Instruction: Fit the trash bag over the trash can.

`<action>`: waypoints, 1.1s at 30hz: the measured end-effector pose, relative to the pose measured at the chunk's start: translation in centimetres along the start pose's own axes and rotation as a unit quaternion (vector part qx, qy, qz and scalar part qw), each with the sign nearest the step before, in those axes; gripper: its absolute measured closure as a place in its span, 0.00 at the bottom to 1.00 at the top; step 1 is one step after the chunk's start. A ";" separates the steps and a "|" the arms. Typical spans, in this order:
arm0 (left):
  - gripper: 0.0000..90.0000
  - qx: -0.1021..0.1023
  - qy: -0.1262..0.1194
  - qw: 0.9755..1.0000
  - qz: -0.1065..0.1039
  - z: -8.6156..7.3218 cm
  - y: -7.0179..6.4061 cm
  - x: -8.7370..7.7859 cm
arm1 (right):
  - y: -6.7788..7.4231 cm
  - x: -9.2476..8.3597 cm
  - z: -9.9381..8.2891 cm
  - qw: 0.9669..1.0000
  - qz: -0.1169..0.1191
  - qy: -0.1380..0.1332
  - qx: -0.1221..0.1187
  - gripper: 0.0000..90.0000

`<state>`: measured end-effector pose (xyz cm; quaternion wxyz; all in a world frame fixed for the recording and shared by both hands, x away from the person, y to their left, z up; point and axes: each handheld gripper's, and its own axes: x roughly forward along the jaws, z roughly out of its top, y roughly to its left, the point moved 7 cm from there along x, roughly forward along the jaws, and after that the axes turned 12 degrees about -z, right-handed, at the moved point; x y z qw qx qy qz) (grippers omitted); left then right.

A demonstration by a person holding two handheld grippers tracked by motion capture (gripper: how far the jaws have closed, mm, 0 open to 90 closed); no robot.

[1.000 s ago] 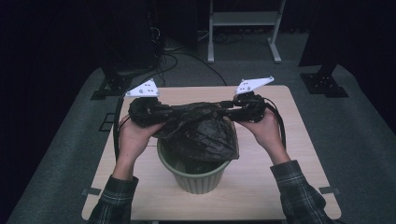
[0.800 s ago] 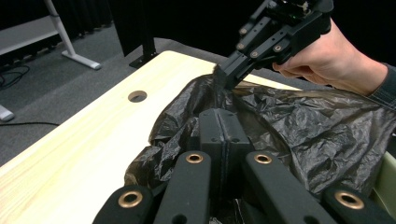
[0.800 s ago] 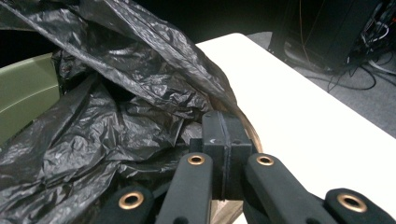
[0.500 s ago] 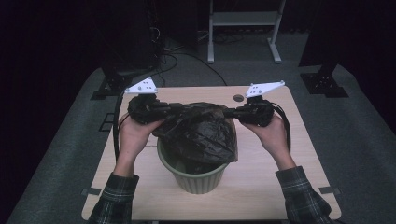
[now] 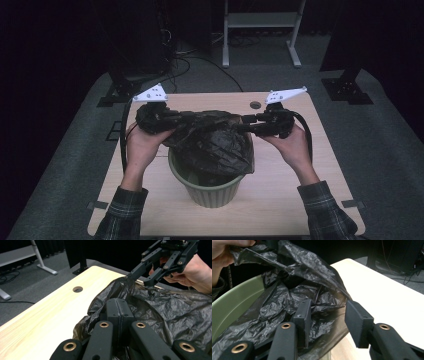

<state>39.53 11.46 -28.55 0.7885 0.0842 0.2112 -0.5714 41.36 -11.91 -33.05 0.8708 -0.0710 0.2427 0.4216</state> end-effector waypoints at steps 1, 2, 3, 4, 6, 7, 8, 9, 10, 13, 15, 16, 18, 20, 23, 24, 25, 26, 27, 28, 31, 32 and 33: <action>1.00 0.000 -0.001 1.000 0.002 0.0 0.1 -0.2 | 0.0 0.2 0.0 1.000 0.001 0.002 0.007 0.58; 1.00 0.000 -0.001 1.000 0.003 -0.1 0.1 -0.4 | 0.0 0.4 0.0 1.000 0.008 0.005 0.013 0.57; 1.00 -0.001 -0.003 1.000 0.003 -0.1 0.2 -0.6 | 0.0 0.6 0.0 1.000 0.007 0.008 0.013 0.55; 1.00 -0.002 -0.005 1.000 0.003 -0.1 0.2 -0.8 | 0.0 0.9 0.0 1.000 0.008 0.011 0.013 0.55; 1.00 -0.002 -0.007 1.000 0.000 -0.1 0.0 -0.9 | 0.3 1.3 0.1 1.000 0.022 0.010 0.020 0.55; 1.00 -0.002 -0.008 1.000 -0.002 -0.1 -0.1 -0.9 | 0.5 1.5 0.1 0.999 0.027 0.010 0.020 0.56; 1.00 0.001 -0.007 1.000 -0.003 -0.1 -0.3 -0.8 | 0.7 1.8 0.2 0.999 0.029 0.012 0.018 0.57; 1.00 0.002 -0.007 1.000 -0.007 -0.1 -0.5 -0.7 | 0.9 2.0 0.3 0.999 0.029 0.012 0.014 0.64; 1.00 0.004 -0.006 1.000 -0.011 -0.1 -0.6 -0.6 | 1.1 2.2 0.4 1.000 0.027 0.009 0.008 0.69; 1.00 0.006 -0.006 1.000 -0.020 0.0 -1.0 -0.5 | 1.5 2.4 0.8 1.000 0.015 0.001 -0.008 0.92; 1.00 0.008 -0.006 1.000 -0.019 0.0 -1.1 -0.7 | 1.6 2.0 1.0 1.000 0.011 -0.008 -0.018 1.00; 1.00 0.007 -0.009 1.000 -0.019 0.0 -1.1 -0.8 | 1.7 1.7 1.1 1.000 0.014 -0.012 -0.021 1.00; 1.00 0.005 -0.013 1.000 -0.015 0.0 -0.9 -1.2 | 1.9 1.1 1.1 0.999 0.031 -0.016 -0.018 1.00; 1.00 0.006 -0.018 1.000 -0.012 0.1 -0.8 -1.5 | 2.2 0.3 1.2 0.998 0.058 -0.026 -0.015 1.00; 1.00 0.008 -0.008 1.000 -0.005 0.0 -0.1 -1.1 | 2.1 -0.5 1.4 0.998 0.053 -0.032 -0.021 1.00; 1.00 0.004 -0.005 1.000 -0.006 -0.2 0.2 -0.8 | 1.9 -0.5 1.5 0.998 0.046 -0.033 -0.024 0.99; 1.00 0.001 -0.004 1.000 -0.003 -0.3 0.5 -0.6 | 1.6 -0.5 1.5 0.998 0.038 -0.035 -0.023 0.87; 1.00 -0.001 -0.004 1.000 -0.003 -0.5 0.7 -0.4 | 1.3 -0.4 1.5 0.999 0.025 -0.037 -0.017 0.82; 1.00 -0.003 -0.007 1.000 -0.005 -0.6 0.9 -0.4 | 1.0 -0.5 1.5 0.999 0.025 -0.040 -0.011 0.82; 1.00 -0.003 -0.008 1.000 -0.006 -0.7 1.0 -0.3 | 0.7 -0.5 1.4 0.999 0.024 -0.044 -0.009 0.82; 1.00 -0.005 -0.010 1.000 -0.004 -0.8 1.2 -0.5 | 0.0 -0.5 1.0 0.999 0.007 -0.038 -0.005 0.78; 1.00 -0.005 -0.012 1.000 -0.002 -0.8 1.3 -0.7 | -0.2 -0.5 0.8 0.999 0.003 -0.037 -0.002 0.77; 1.00 -0.005 -0.013 1.000 -0.001 -0.8 1.3 -0.9 | -0.3 -0.4 0.7 0.999 0.000 -0.033 0.000 0.76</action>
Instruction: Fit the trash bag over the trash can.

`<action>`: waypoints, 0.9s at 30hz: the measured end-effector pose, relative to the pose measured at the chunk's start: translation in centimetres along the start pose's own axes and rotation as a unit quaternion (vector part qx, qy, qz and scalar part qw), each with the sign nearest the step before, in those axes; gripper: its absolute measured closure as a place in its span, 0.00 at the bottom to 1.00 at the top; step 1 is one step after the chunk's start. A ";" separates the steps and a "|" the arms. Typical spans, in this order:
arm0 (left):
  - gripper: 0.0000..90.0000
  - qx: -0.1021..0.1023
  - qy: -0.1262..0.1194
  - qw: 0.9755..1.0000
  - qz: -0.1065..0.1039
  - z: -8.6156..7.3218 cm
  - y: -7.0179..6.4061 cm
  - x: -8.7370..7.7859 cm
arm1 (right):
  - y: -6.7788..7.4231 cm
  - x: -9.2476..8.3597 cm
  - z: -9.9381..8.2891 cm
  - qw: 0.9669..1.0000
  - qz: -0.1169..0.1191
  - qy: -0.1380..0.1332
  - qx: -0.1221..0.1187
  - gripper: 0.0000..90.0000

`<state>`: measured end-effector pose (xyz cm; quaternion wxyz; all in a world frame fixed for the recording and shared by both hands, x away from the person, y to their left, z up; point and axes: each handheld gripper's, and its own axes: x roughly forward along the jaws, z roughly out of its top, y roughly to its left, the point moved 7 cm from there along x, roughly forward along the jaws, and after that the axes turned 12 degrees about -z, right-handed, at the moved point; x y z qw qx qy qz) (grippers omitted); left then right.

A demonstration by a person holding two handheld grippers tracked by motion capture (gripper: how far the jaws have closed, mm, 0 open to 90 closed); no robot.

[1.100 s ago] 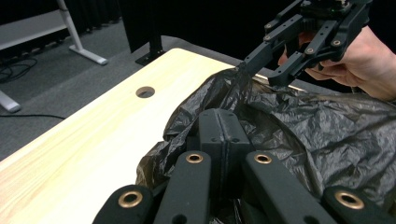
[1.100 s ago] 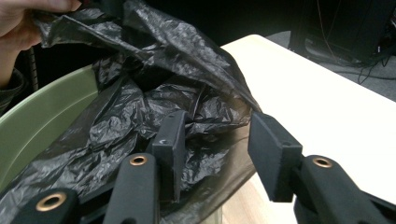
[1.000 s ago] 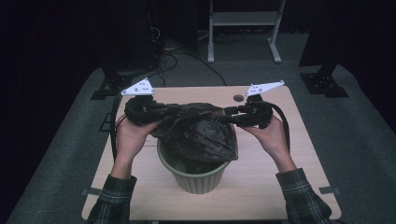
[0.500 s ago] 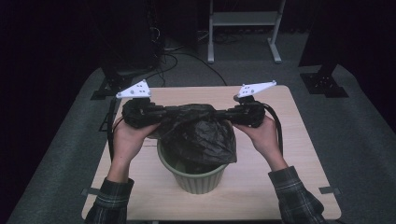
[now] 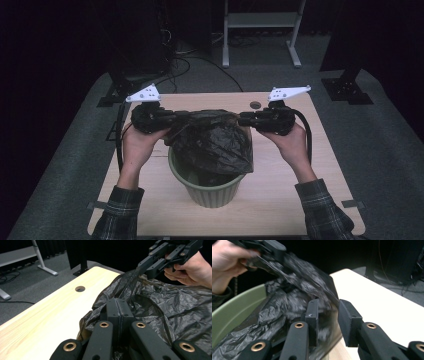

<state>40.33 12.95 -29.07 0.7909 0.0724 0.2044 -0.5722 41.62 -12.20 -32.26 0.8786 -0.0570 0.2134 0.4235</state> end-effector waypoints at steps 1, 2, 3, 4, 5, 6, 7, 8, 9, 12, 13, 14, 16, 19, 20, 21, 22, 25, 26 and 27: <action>1.00 0.000 -0.001 1.000 0.002 0.0 0.0 -0.2 | -0.2 0.0 -0.1 1.000 -0.006 -0.001 0.001 0.73; 1.00 0.000 -0.003 1.000 0.002 0.0 0.0 -0.3 | -0.3 0.0 -0.2 1.000 -0.013 -0.002 0.001 0.72; 1.00 0.001 -0.003 1.000 0.003 0.1 0.0 -0.5 | -0.4 0.0 -0.4 1.000 -0.015 -0.001 0.004 0.71; 1.00 0.001 -0.003 1.000 0.004 0.0 -0.1 -0.6 | -0.5 0.1 -0.5 1.000 -0.022 0.000 0.007 0.68; 1.00 0.001 -0.004 1.000 0.004 0.0 -0.1 -0.7 | -0.7 0.0 -0.6 1.000 -0.028 -0.002 0.008 0.68; 1.00 0.002 -0.004 1.000 0.003 0.0 -0.1 -0.7 | -0.6 0.1 -0.6 1.000 -0.023 -0.003 0.010 0.68; 1.00 0.003 -0.004 1.000 0.004 0.0 -0.1 -0.8 | -0.6 0.2 -0.7 1.000 -0.020 0.001 0.014 0.68; 1.00 0.002 -0.004 1.000 0.003 0.0 0.0 -0.9 | -0.7 0.4 -0.9 1.000 -0.018 0.010 0.017 0.69; 1.00 0.002 -0.004 1.000 0.004 -0.1 0.0 -0.9 | -0.8 0.7 -1.2 0.999 -0.021 0.022 0.021 0.77; 1.00 0.000 -0.001 1.000 0.012 -0.3 0.4 -1.1 | -0.8 0.9 -1.3 0.999 -0.017 0.019 0.024 1.00; 1.00 0.000 0.002 1.000 0.017 -0.5 0.7 -1.1 | -1.0 0.9 -1.3 0.999 -0.022 0.017 0.024 1.00; 1.00 -0.003 0.003 1.000 0.017 -0.7 1.1 -1.0 | -1.1 1.0 -1.2 0.999 -0.025 0.015 0.024 1.00; 1.00 -0.012 0.005 1.000 0.018 -1.2 2.0 -0.7 | -1.4 1.3 -1.1 0.999 -0.028 0.013 0.025 1.00; 1.00 -0.027 0.009 0.999 0.019 -2.3 3.5 0.0 | -1.9 2.1 -1.1 0.999 -0.047 0.014 0.021 1.00; 1.00 -0.036 0.011 0.999 0.020 -2.9 4.1 0.3 | -2.1 2.4 -1.2 0.998 -0.049 0.016 0.025 1.00; 1.00 -0.041 0.012 0.999 0.020 -3.2 4.4 0.5 | -2.3 2.9 -1.3 0.998 -0.052 0.019 0.025 1.00; 1.00 -0.047 0.012 0.999 0.019 -3.6 4.8 0.6 | -2.4 3.1 -1.4 0.998 -0.055 0.022 0.026 1.00; 1.00 -0.065 0.012 0.998 0.020 -4.9 5.7 1.1 | -2.8 4.3 -1.9 0.997 -0.059 0.037 0.027 1.00; 1.00 -0.070 0.016 0.997 0.021 -5.4 6.0 1.2 | -2.9 4.6 -2.1 0.997 -0.058 0.042 0.029 1.00; 1.00 -0.074 0.021 0.997 0.021 -5.8 6.2 1.4 | -3.0 5.0 -2.3 0.997 -0.059 0.047 0.029 1.00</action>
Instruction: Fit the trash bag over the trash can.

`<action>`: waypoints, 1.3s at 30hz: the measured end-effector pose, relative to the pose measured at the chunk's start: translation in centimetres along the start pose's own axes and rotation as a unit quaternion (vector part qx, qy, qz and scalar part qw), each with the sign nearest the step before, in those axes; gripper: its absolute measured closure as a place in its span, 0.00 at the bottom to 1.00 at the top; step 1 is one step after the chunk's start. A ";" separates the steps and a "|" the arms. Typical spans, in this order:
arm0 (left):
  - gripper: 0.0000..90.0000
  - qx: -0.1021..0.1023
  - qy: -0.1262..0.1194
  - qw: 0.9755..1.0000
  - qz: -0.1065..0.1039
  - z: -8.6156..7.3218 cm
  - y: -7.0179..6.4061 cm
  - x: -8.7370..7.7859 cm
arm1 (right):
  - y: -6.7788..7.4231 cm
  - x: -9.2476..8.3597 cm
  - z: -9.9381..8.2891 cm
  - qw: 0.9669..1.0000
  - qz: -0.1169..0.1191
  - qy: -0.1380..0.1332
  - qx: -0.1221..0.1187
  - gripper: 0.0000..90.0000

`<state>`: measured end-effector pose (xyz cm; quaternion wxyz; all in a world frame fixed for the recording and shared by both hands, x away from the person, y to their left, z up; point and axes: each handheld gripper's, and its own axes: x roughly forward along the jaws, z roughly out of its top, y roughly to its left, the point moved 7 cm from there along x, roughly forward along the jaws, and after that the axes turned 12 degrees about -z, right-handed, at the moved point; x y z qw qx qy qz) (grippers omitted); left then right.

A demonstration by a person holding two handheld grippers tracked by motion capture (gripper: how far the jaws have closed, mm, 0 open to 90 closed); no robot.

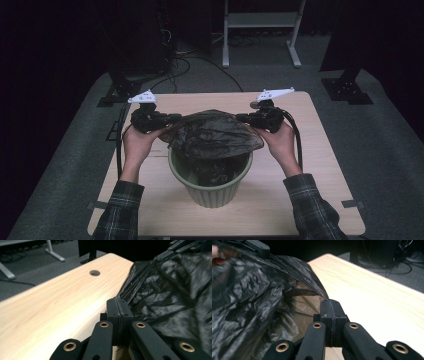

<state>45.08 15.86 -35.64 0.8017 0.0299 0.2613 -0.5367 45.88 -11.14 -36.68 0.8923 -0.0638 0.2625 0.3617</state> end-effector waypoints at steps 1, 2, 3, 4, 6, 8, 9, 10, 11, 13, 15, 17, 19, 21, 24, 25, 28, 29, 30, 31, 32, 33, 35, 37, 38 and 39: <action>1.00 -0.004 0.004 1.000 0.002 -0.4 0.1 0.2 | -0.1 0.3 -0.2 1.000 -0.002 0.005 -0.002 1.00; 1.00 -0.003 0.013 1.000 0.005 -0.8 0.3 0.4 | 0.0 0.5 -0.4 1.000 0.000 0.009 -0.001 1.00; 1.00 -0.007 0.016 1.000 0.004 -1.1 0.4 0.5 | 0.0 0.8 -0.6 1.000 -0.001 0.013 -0.002 1.00; 1.00 -0.009 0.018 1.000 0.004 -1.4 0.4 0.6 | 0.0 1.1 -0.9 1.000 -0.001 0.019 -0.002 1.00; 1.00 -0.009 0.025 1.000 0.004 -2.0 0.3 0.8 | 0.0 1.5 -1.5 1.000 0.000 0.027 -0.003 1.00; 1.00 -0.007 0.035 0.999 0.004 -2.6 0.0 1.0 | 0.1 1.7 -2.1 0.999 0.000 0.035 -0.005 1.00; 1.00 -0.005 0.043 0.999 0.006 -2.9 -0.2 1.2 | 0.0 1.7 -2.3 0.999 0.001 0.037 -0.006 1.00; 1.00 -0.002 0.053 0.999 0.006 -3.3 -0.3 1.5 | 0.0 1.7 -2.6 0.999 0.004 0.040 -0.006 1.00; 1.00 -0.002 0.058 0.998 0.005 -3.6 -0.4 1.7 | 0.0 1.7 -2.8 0.999 0.003 0.042 -0.007 1.00; 1.00 -0.003 0.059 0.998 -0.002 -4.0 -0.6 2.0 | -0.1 1.6 -3.1 0.999 0.004 0.044 -0.009 1.00; 1.00 -0.003 0.050 0.999 -0.005 -3.9 -0.7 1.8 | -0.1 1.3 -3.1 0.999 0.004 0.040 -0.011 0.96; 0.92 -0.004 0.035 0.999 0.009 -3.5 -0.4 1.0 | -0.4 0.8 -2.7 0.999 -0.010 0.030 -0.010 0.81; 0.83 -0.014 0.008 1.000 0.011 -2.8 -0.1 -0.1 | -1.0 -0.1 -2.0 1.000 -0.019 0.011 0.001 0.75; 0.76 -0.019 -0.013 1.000 0.013 -2.0 0.2 -1.3 | -1.7 -1.1 -1.3 1.000 -0.029 -0.005 0.008 0.74; 0.73 -0.009 -0.040 0.999 0.014 -0.5 -0.3 -3.1 | -2.4 -2.4 -0.5 0.999 -0.042 -0.018 0.010 0.73; 0.72 -0.002 -0.047 0.999 0.009 0.1 -0.6 -3.5 | -2.5 -2.8 -0.3 0.999 -0.040 -0.022 0.012 0.73; 0.66 0.031 -0.056 0.998 -0.016 1.9 -2.1 -3.6 | -2.7 -3.6 0.2 0.999 -0.036 -0.034 0.016 0.72; 0.66 0.041 -0.052 0.998 -0.022 2.4 -2.6 -3.3 | -2.6 -3.7 0.3 0.999 -0.035 -0.036 0.014 0.72; 0.65 0.052 -0.044 0.997 -0.027 2.8 -3.1 -2.8 | -2.4 -3.7 0.4 0.999 -0.034 -0.035 0.013 0.73; 0.65 0.061 -0.035 0.997 -0.030 3.1 -3.5 -2.3 | -2.2 -3.7 0.5 0.999 -0.031 -0.033 0.010 0.73; 0.65 0.068 -0.025 0.997 -0.032 3.3 -3.7 -1.8 | -2.1 -3.6 0.5 0.999 -0.032 -0.034 0.007 0.73; 0.65 0.073 -0.018 0.997 -0.031 3.4 -3.9 -1.3 | -1.9 -3.6 0.6 0.999 -0.030 -0.035 0.005 0.73; 0.65 0.077 -0.008 0.996 -0.040 3.5 -4.1 -0.3 | -1.6 -3.4 0.6 0.999 -0.027 -0.034 0.004 0.73; 0.66 0.077 -0.002 0.996 -0.043 3.5 -3.9 0.5 | -1.5 -3.3 0.6 0.999 -0.024 -0.033 0.003 0.74; 0.68 0.077 0.000 0.996 -0.044 3.5 -3.8 0.7 | -1.4 -3.3 0.6 0.999 -0.023 -0.033 0.002 0.74; 0.69 0.074 0.005 0.996 -0.045 3.4 -3.7 1.0 | -1.4 -3.2 0.6 0.999 -0.022 -0.033 0.003 0.74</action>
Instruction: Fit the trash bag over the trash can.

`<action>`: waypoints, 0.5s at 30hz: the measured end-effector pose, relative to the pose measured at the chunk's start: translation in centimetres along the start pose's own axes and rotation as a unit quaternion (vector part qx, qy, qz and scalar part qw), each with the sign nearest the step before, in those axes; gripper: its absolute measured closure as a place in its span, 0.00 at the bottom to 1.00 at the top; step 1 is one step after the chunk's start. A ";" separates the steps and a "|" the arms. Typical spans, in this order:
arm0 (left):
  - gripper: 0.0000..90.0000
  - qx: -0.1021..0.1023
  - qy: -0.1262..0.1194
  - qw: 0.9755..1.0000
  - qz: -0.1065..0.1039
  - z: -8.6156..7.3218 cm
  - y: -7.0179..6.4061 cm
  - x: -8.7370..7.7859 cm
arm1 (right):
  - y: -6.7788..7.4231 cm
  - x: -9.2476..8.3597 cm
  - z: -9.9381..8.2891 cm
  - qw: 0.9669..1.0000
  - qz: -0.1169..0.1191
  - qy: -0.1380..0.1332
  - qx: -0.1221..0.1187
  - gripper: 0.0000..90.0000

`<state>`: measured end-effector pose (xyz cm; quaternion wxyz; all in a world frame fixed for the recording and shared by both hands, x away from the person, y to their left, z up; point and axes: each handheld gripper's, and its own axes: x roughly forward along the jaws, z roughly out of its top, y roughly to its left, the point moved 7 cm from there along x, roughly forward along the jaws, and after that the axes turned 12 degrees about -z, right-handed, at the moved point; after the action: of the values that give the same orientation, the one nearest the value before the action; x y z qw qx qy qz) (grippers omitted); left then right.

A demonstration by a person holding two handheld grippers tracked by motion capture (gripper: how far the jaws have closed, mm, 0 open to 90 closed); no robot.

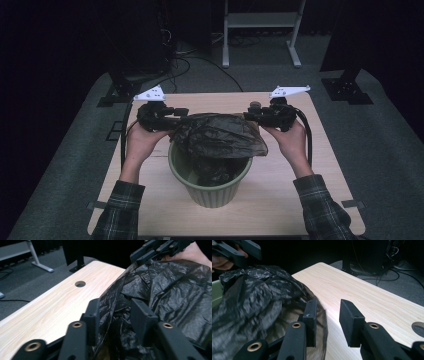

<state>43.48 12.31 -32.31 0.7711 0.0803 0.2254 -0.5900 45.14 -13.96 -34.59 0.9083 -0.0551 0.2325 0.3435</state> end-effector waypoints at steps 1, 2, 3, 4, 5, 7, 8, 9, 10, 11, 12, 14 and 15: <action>0.72 -0.001 0.005 1.000 -0.001 -0.1 0.1 0.2 | 0.0 0.0 0.0 1.000 0.003 0.000 0.001 0.75; 0.77 0.000 0.009 1.000 0.001 -0.1 0.3 0.4 | 0.1 0.1 0.0 1.000 0.002 0.000 0.001 0.77; 0.82 0.001 0.011 1.000 0.001 -0.2 0.3 0.6 | 0.1 0.1 0.0 1.000 0.004 0.001 0.001 0.79; 0.90 0.004 0.015 1.000 -0.001 -0.2 0.3 0.7 | 0.1 0.1 -0.1 1.000 0.007 0.001 0.001 0.81; 0.97 0.006 0.019 1.000 -0.002 -0.3 0.3 0.7 | 0.2 0.1 -0.1 1.000 0.010 0.001 0.001 0.87; 1.00 0.005 0.021 1.000 -0.003 -0.3 0.1 0.7 | 0.3 0.1 -0.1 1.000 0.014 0.002 -0.002 0.93; 1.00 0.008 0.018 1.000 -0.001 -0.3 0.0 0.6 | 0.4 0.2 -0.2 1.000 0.013 0.003 -0.003 0.98; 1.00 0.012 0.014 1.000 -0.002 -0.2 -0.3 0.3 | 0.4 0.2 -0.2 1.000 0.014 0.004 -0.005 0.99; 1.00 0.014 0.008 1.000 -0.004 -0.1 -0.6 0.0 | 0.5 0.2 -0.3 1.000 0.013 0.005 -0.006 1.00; 1.00 0.016 -0.001 1.000 -0.006 0.0 -1.0 -0.3 | 0.4 0.2 -0.3 1.000 0.012 0.006 -0.006 1.00; 1.00 0.020 -0.007 1.000 -0.010 0.1 -1.3 -0.7 | 0.4 0.2 -0.4 1.000 0.012 0.006 -0.006 1.00; 1.00 0.026 -0.013 0.999 -0.015 0.3 -2.2 -1.5 | 0.2 0.1 -0.6 1.000 0.010 0.007 -0.005 1.00; 1.00 0.029 -0.016 0.999 -0.018 0.2 -2.7 -1.9 | 0.1 0.1 -0.7 1.000 0.007 0.008 -0.004 1.00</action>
<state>40.63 13.06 -30.89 0.7615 0.0886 0.1971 -0.6111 44.83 -13.99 -35.27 0.9035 -0.0599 0.2390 0.3506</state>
